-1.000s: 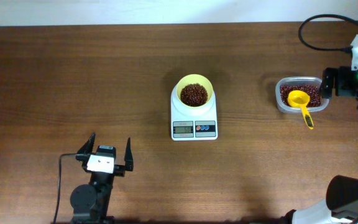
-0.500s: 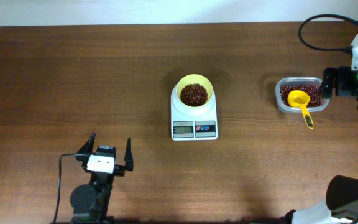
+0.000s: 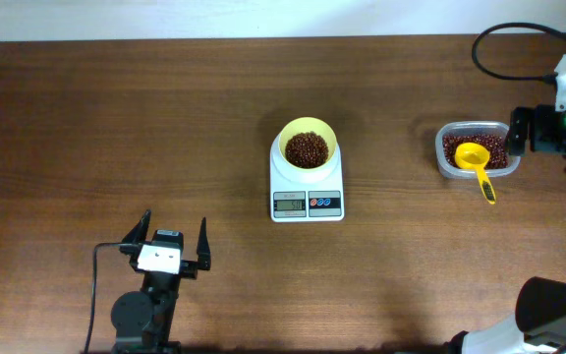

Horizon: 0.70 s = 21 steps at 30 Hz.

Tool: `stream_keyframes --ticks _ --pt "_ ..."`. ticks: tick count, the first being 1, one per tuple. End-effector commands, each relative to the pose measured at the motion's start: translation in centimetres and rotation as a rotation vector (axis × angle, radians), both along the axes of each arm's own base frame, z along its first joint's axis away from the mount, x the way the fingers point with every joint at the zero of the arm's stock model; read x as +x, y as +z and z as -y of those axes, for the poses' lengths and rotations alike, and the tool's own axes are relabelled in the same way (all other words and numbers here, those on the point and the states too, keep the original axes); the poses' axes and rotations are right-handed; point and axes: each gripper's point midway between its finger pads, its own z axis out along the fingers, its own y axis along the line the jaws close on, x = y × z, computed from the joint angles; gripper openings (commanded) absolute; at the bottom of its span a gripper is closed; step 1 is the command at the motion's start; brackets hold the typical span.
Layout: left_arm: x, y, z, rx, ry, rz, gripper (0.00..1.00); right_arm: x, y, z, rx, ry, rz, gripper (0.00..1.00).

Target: Scoop item into bowl and weigh 50g on scale

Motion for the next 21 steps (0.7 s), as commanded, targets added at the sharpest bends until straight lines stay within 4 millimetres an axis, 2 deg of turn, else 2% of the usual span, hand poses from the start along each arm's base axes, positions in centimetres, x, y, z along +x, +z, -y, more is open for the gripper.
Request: stream_keyframes --ticks 1,6,10,13,15,21 --pt "0.0 -0.1 -0.4 0.017 0.017 0.002 0.99 -0.1 1.1 0.1 -0.02 -0.001 0.035 0.99" --pt "0.0 -0.1 -0.4 0.017 0.017 0.002 0.99 0.0 1.2 0.1 -0.022 -0.001 0.038 0.99" --pt "0.0 -0.1 -0.4 0.017 0.017 0.002 0.99 1.0 2.1 -0.1 -0.017 0.008 0.107 0.99" --pt "0.0 -0.1 -0.4 0.017 0.017 0.002 0.99 2.8 3.8 -0.9 0.016 0.035 0.233 0.99" --pt "0.0 -0.1 -0.4 0.017 0.017 0.002 0.99 4.1 5.8 -2.1 0.038 0.077 0.347 0.99" --pt "0.0 -0.1 -0.4 0.017 0.017 0.002 0.99 5.6 11.2 -5.3 0.0 0.184 0.576 0.99"
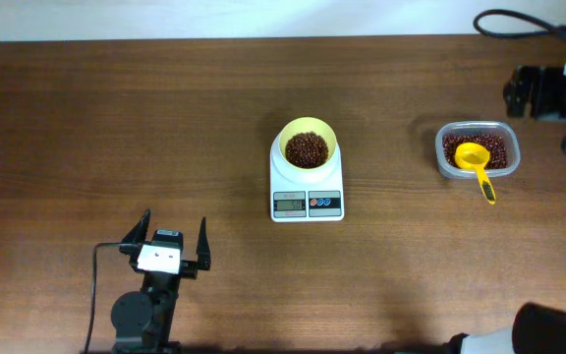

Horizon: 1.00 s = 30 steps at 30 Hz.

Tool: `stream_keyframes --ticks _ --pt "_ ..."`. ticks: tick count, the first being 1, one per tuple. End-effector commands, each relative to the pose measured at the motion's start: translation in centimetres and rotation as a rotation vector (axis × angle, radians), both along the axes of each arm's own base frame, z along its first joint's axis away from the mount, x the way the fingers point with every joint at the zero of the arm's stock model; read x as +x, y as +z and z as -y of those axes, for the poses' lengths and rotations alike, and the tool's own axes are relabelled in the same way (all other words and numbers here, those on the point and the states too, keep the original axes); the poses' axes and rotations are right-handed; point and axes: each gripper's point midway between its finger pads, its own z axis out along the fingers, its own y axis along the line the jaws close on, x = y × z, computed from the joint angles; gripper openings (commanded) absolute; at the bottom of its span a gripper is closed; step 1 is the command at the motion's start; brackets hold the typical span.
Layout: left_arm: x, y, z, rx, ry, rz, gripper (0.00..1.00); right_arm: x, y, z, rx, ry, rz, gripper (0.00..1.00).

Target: Scoop item into bowl and weigh 50g on scale

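Note:
A yellow bowl (308,146) holding dark red beans stands on the white scale (307,203) at the table's middle. To the right, a clear container (477,149) of the same beans has a yellow scoop (475,160) resting in it, handle pointing toward the front. My right gripper (519,91) hangs at the far right, behind and right of the container, apart from the scoop; its fingers are too dark to read. Near the front left, my left gripper (175,231) stands open and holds nothing.
The scale's display (288,204) faces the front edge, its digits too small to read. A black cable (504,17) loops at the back right corner. The right arm's base (548,329) shows at the front right.
My right gripper has moved back and up, farther from the bean container. The scoop, bowl, scale and left arm are where they were.

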Motion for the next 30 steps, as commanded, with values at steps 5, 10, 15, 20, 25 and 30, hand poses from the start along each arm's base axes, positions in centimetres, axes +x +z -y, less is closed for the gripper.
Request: stream_keyframes --ticks 5,10,15,20,25,30 --pt "0.0 -0.1 -0.3 0.017 0.015 0.002 0.99 -0.8 5.3 -4.0 -0.024 0.102 0.18 0.99" --pt "0.0 -0.1 -0.3 0.017 0.015 0.002 0.99 -1.5 4.8 -4.4 -0.014 0.11 0.19 0.99" --pt "0.0 -0.1 -0.3 0.017 0.015 0.002 0.99 -1.5 3.3 -5.5 0.011 0.159 0.284 0.99" --pt "0.0 -0.1 -0.3 0.017 0.015 0.002 0.99 -2.1 0.9 -6.8 0.039 0.211 0.422 0.99" --pt "0.0 -0.1 -0.3 0.017 0.015 0.002 0.99 -2.5 -0.8 -6.9 0.091 0.158 0.594 0.99" --pt "0.0 -0.1 -0.3 0.017 0.015 0.002 0.99 -3.8 -2.2 -7.3 0.072 0.175 0.775 0.99"
